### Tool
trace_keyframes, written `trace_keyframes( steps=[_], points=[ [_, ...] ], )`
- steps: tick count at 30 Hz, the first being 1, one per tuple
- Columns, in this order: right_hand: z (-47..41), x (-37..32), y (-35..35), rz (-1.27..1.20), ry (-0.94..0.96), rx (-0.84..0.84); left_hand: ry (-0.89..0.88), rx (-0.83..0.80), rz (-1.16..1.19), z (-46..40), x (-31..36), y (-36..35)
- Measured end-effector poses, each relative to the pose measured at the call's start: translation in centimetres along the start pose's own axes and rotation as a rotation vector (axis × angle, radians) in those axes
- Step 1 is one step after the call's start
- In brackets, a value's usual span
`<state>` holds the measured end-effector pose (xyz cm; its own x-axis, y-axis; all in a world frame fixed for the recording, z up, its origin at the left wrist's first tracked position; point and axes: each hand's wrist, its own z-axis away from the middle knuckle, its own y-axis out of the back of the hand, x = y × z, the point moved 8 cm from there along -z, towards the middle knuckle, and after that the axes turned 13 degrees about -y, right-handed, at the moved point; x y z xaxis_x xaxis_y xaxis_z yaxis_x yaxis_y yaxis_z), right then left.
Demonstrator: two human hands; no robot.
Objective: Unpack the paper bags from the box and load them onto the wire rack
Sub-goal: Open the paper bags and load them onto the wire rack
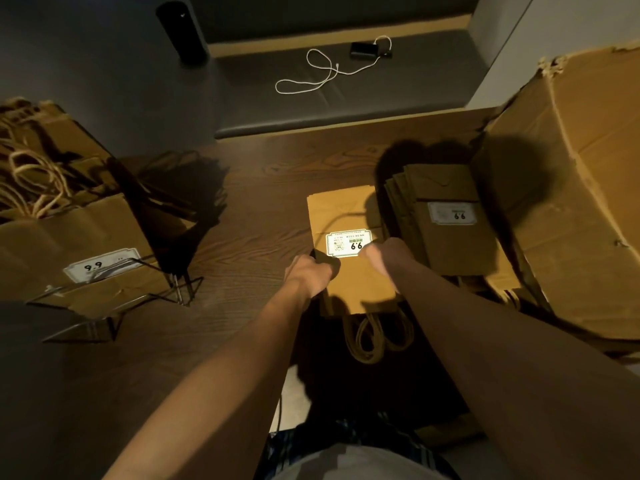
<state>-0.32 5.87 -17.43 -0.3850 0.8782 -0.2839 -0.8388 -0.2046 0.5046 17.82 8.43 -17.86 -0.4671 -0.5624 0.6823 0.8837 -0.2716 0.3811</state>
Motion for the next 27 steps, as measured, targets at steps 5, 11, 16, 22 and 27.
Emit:
trace_keyframes(
  steps=[5,11,16,22,27],
  points=[
    [1.3,-2.2,-0.1,-0.113,0.150,-0.010,-0.005,-0.016,0.014,-1.1,-1.2,0.9],
    [5.2,-7.6,-0.1,0.195,0.427,-0.035,-0.109,0.174,-0.168,0.5,1.3,5.5],
    [11.0,-12.0,-2.5,0.942,0.695,0.067,-0.670,0.203,-0.759,2.8,8.8,9.5],
    [15.5,-17.3,-6.2,1.101,0.878,0.398,-0.503,0.046,-0.575,2.8,7.0,13.5],
    [20.8,-17.9,-2.6,0.429,1.078,0.727,-0.519,0.360,0.148,4.2,3.7,20.5]
  ],
)
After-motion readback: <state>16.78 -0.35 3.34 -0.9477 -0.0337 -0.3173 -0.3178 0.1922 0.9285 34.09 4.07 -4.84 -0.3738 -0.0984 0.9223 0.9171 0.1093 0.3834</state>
